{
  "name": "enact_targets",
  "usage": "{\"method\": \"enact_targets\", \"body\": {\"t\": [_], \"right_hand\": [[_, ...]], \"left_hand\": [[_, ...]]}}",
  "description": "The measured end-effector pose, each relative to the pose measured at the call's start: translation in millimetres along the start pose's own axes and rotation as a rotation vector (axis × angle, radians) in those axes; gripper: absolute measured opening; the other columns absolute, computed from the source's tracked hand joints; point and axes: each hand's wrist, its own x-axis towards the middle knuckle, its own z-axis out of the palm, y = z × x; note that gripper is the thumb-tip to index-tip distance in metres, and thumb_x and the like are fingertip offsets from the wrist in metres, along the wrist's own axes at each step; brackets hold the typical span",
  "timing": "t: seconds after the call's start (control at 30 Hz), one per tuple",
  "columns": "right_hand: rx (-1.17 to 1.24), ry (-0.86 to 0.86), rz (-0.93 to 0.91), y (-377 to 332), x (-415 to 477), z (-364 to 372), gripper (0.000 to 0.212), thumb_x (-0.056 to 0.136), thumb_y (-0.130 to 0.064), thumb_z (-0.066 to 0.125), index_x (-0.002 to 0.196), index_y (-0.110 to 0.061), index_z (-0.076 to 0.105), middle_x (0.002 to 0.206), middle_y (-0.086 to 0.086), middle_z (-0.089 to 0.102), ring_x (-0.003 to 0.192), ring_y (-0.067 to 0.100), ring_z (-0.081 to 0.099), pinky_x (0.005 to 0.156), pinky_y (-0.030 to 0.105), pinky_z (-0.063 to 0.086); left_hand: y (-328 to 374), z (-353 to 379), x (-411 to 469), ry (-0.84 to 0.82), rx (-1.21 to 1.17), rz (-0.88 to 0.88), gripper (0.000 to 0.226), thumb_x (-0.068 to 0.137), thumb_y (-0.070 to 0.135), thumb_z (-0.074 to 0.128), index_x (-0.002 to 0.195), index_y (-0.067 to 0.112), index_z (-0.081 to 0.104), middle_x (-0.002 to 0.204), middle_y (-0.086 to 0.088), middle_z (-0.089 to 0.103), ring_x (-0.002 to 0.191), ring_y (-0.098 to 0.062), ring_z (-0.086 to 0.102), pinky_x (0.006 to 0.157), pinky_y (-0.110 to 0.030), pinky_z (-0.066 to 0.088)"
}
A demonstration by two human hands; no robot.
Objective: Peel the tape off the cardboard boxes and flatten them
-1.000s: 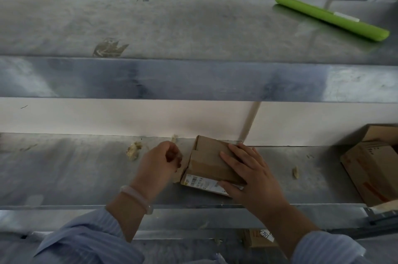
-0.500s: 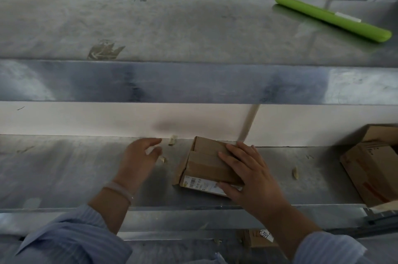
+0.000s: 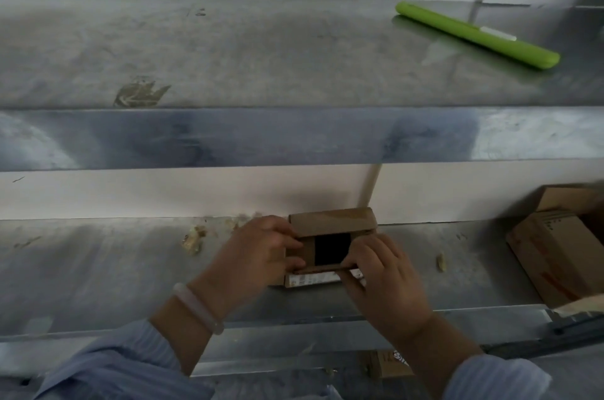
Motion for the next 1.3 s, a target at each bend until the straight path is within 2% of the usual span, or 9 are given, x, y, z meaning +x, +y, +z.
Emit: {"method": "enact_targets", "body": {"t": [0.23,0.37,0.47,0.6,0.8,0.97,1.07,1.13,1.3], "right_hand": [[0.330,-0.122,0.369,-5.2,0.8,-17.0,0.051,0.097,-0.055,0.040,0.079,-0.021,0.073,0.079,-0.013,0.067,0.076,0.002,0.062,0.065,0.023,0.048],[0.297,-0.425,0.763,0.0,20.5,-28.1,0.019,0.087,-0.037,0.069,0.105,-0.032,0.072,0.087,-0.018,0.063,0.078,-0.004,0.057,0.064,0.007,0.039],[0.394,-0.535,0.907,12.7,30.5,-30.4,0.057,0.073,-0.023,0.081,0.124,-0.031,0.059,0.090,-0.009,0.062,0.080,0.004,0.059,0.067,0.014,0.044],[0.185,-0.605,0.853,9.0,43.9,-23.6,0.058,0.070,-0.026,0.081,0.112,-0.027,0.041,0.103,-0.004,0.056,0.089,0.013,0.059,0.068,0.022,0.049],[0.036,-0.461,0.776,5.4,36.4,-14.4,0.046,0.077,-0.021,0.074,0.099,-0.023,0.034,0.114,0.003,0.042,0.097,0.025,0.056,0.069,0.030,0.044],[-0.027,-0.292,0.895,9.9,9.9,-19.8,0.064,0.077,-0.028,0.074,0.121,-0.013,0.029,0.123,0.005,0.034,0.114,0.028,0.045,0.086,0.037,0.045],[0.245,-0.186,1.054,13.5,-2.5,-26.9,0.072,0.083,-0.017,0.066,0.139,-0.023,0.020,0.128,0.001,0.038,0.116,0.023,0.047,0.092,0.041,0.050],[0.372,-0.083,1.095,21.1,-11.2,-33.7,0.070,0.084,-0.006,0.058,0.140,-0.035,0.027,0.119,-0.002,0.048,0.098,0.017,0.055,0.075,0.032,0.051],[0.542,-0.106,1.110,39.9,-41.2,-42.0,0.078,0.081,0.009,0.055,0.123,-0.057,0.048,0.110,-0.005,0.061,0.090,0.010,0.062,0.066,0.021,0.053]], "left_hand": [[5.1,17.1,-2.1,0.072,0.207,0.076,0.062,0.077,0.040,0.075,0.134,0.027,0.055,0.140,0.001,0.039,0.112,-0.011,0.050,0.093,-0.029,0.048],[8.8,19.4,3.4,0.033,0.030,-0.014,0.070,0.078,0.039,0.076,0.140,0.038,0.043,0.134,0.011,0.038,0.110,-0.004,0.047,0.091,-0.024,0.048],[13.5,16.2,15.8,0.072,0.005,-0.033,0.061,0.069,0.048,0.080,0.123,0.030,0.057,0.115,0.010,0.045,0.102,-0.006,0.050,0.086,-0.024,0.048],[25.6,26.0,29.4,0.043,0.074,-0.127,0.071,0.057,0.061,0.079,0.112,0.030,0.047,0.111,0.007,0.042,0.092,-0.010,0.055,0.076,-0.028,0.053],[29.5,50.6,34.3,0.073,0.147,-0.158,0.072,0.064,0.043,0.079,0.115,0.015,0.037,0.110,-0.003,0.044,0.084,-0.025,0.057,0.064,-0.036,0.052],[30.8,57.5,20.0,0.077,0.041,-0.069,0.066,0.074,0.043,0.064,0.128,0.026,0.029,0.107,0.004,0.054,0.077,-0.010,0.056,0.059,-0.026,0.051],[26.7,54.4,10.6,0.055,-0.018,0.020,0.065,0.085,0.026,0.050,0.144,0.025,0.024,0.099,0.001,0.060,0.065,-0.008,0.054,0.057,-0.029,0.049],[20.5,51.0,3.9,0.057,-0.010,0.048,0.066,0.085,0.021,0.043,0.148,0.026,0.023,0.091,0.000,0.058,0.063,-0.007,0.051,0.057,-0.029,0.046],[11.8,57.9,-14.4,0.012,0.037,0.233,0.052,0.083,0.018,0.042,0.135,0.015,0.043,0.150,-0.001,0.035,0.137,-0.008,0.033,0.114,-0.023,0.028]]}}
